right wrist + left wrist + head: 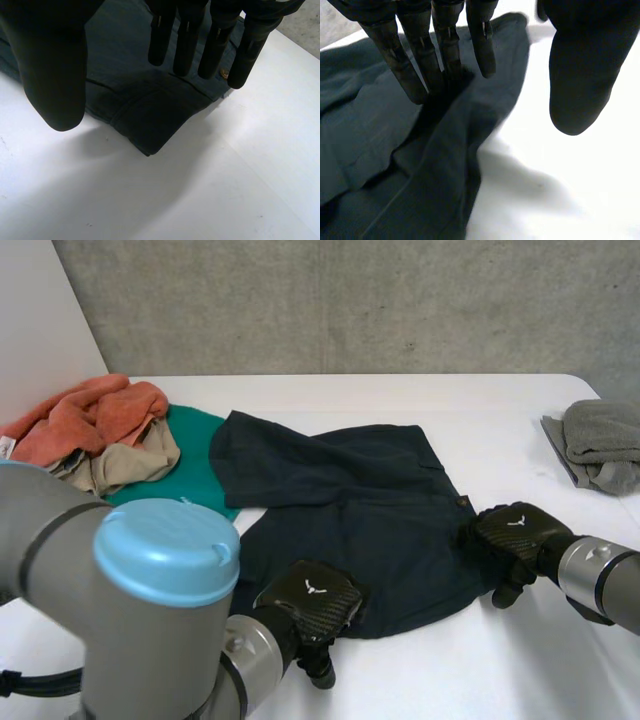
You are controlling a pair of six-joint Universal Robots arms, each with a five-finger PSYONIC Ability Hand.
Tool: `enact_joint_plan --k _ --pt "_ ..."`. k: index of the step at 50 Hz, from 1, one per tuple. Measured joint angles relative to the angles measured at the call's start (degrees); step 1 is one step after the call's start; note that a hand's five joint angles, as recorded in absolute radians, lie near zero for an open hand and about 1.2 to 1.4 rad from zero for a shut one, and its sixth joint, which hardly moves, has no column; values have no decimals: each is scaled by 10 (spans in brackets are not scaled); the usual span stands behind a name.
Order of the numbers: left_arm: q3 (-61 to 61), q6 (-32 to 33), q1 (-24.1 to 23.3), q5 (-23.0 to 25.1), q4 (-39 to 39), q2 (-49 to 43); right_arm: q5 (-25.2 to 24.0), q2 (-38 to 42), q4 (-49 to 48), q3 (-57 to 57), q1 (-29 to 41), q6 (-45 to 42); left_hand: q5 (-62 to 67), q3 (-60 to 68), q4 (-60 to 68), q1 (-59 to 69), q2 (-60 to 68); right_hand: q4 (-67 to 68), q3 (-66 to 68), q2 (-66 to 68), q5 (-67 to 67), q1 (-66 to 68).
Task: Fold the laundry.
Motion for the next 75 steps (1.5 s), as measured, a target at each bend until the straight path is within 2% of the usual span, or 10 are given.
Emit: enact_joint_plan --k 13,21,27,30,34,36,49,57,65,75 --pt "10 27 71 -117 14 -46 -22 -10 -72 61 12 -22 -84 -86 -84 -75 -83 -11 -2 -8 -23 -4" --pt "-34 73 93 -133 57 -25 -29 2 -185 97 21 -45 -133 -134 -131 -128 -131 -13 -2 -9 -29 -5" --pt "-59 112 90 -135 84 -17 -7 26 -266 106 30 -51 -159 -158 -158 -153 -159 -10 1 -6 -22 -3" --pt "-67 128 88 -135 90 -17 5 35 -279 104 31 -54 -160 -158 -161 -156 -162 93 102 100 72 99" --pt "-74 143 82 -133 93 -18 15 40 -285 101 31 -58 -160 -158 -161 -156 -162 352 357 361 336 330" --pt "-76 146 78 -133 93 -17 16 40 -285 100 31 -58 -160 -158 -161 -156 -162 386 389 389 370 342" --pt "-94 145 41 -155 83 50 18 -19 -231 109 34 -36 -95 -107 -99 -99 -104 396 398 390 389 342" --pt "-98 141 26 -148 49 96 29 -55 -179 94 47 21 -94 -106 -98 -99 -103 396 398 390 392 342" --pt "-103 142 9 -143 28 84 57 -63 -146 68 53 90 -78 -90 -83 -86 -88 396 398 390 392 342" --pt "-100 161 12 -146 71 28 66 -68 -133 59 54 126 -93 -95 -92 -88 -93 396 398 390 392 342"
